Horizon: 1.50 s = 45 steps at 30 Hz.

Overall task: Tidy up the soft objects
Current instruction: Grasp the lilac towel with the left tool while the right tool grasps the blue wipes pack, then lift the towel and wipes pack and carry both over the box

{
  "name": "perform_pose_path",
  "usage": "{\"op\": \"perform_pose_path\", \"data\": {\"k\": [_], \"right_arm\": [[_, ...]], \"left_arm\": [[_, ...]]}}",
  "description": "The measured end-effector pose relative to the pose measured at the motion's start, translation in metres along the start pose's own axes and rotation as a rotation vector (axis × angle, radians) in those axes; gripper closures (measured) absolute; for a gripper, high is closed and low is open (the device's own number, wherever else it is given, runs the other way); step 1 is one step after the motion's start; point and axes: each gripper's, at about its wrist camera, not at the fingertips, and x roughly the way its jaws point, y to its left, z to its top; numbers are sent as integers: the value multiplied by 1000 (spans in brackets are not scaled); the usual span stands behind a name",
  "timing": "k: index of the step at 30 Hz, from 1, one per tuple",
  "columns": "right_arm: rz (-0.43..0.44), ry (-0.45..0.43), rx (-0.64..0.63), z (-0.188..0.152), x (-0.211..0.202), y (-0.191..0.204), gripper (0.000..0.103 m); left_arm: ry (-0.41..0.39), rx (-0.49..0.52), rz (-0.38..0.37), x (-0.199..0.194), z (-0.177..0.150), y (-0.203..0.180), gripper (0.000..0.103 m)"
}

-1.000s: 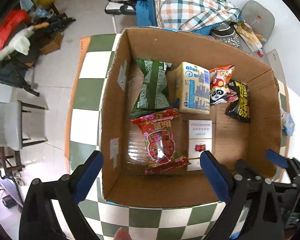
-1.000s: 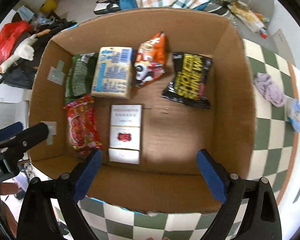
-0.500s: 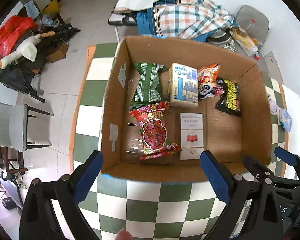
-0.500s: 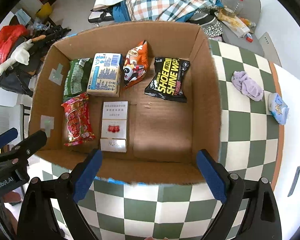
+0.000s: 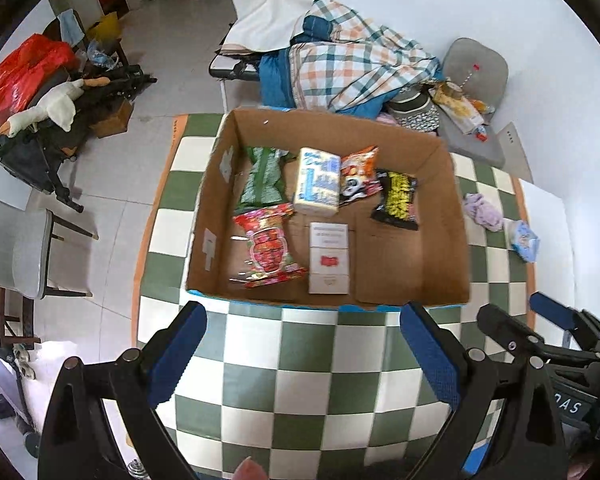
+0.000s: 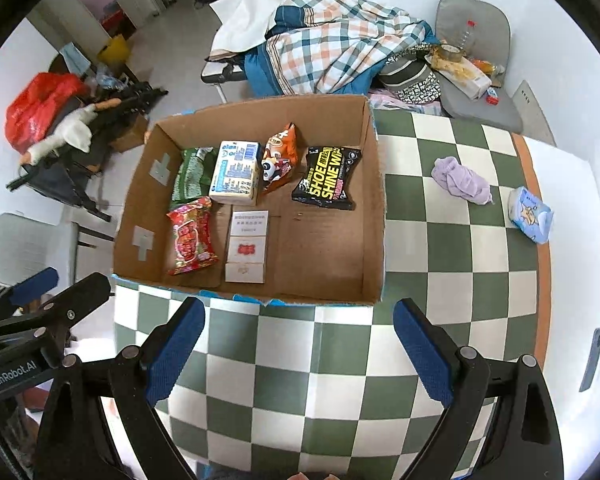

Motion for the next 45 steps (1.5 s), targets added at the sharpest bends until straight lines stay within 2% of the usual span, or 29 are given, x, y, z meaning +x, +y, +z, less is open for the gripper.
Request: {"op": "perform_pose_path", "data": {"k": [4, 7, 12, 16, 19, 22, 24, 25, 29, 30, 31, 33, 37, 41, 44, 45], "right_arm": [[48, 0, 54, -1, -12, -29, 6], [68, 1, 127, 2, -19, -69, 6], [24, -1, 268, 13, -24, -170, 6], [-32, 15, 373, 32, -16, -268, 6], [-54, 56, 444, 49, 6, -336, 6], [-32, 113, 537, 63, 39, -396, 6], [-12, 144, 594, 69, 61, -426, 6], [2, 159, 623, 72, 76, -442, 6], [17, 211, 654, 81, 124, -467, 6], [25, 218, 662, 81, 132, -470, 6], [37, 224, 669, 82, 141, -471, 6], [41, 229, 659, 86, 158, -476, 0], [42, 245, 626, 94, 184, -478, 0], [32, 289, 586, 102, 206, -468, 0], [6, 323, 575, 103, 221, -463, 0], [-6, 331, 576, 103, 225, -462, 0]], "left_arm": [[29, 25, -35, -5, 12, -36, 4], [36, 68, -83, -3, 28, -85, 4], [68, 145, -156, 16, 57, -173, 4], [156, 145, -196, 63, 86, -242, 4], [237, 104, -203, 109, 102, -274, 4], [358, 16, -232, 172, 116, -302, 4], [410, -20, -238, 201, 118, -314, 5], [436, -35, -231, 220, 120, -321, 10], [523, -84, -210, 269, 117, -333, 36], [536, -89, -201, 278, 116, -336, 46], [543, -91, -191, 285, 116, -338, 48], [552, -99, -176, 298, 117, -341, 48], [562, -146, -210, 311, 122, -348, 44], [559, -128, -201, 313, 127, -355, 44], [554, -140, -213, 315, 129, -356, 46], [548, -139, -215, 314, 129, -354, 50]]}}
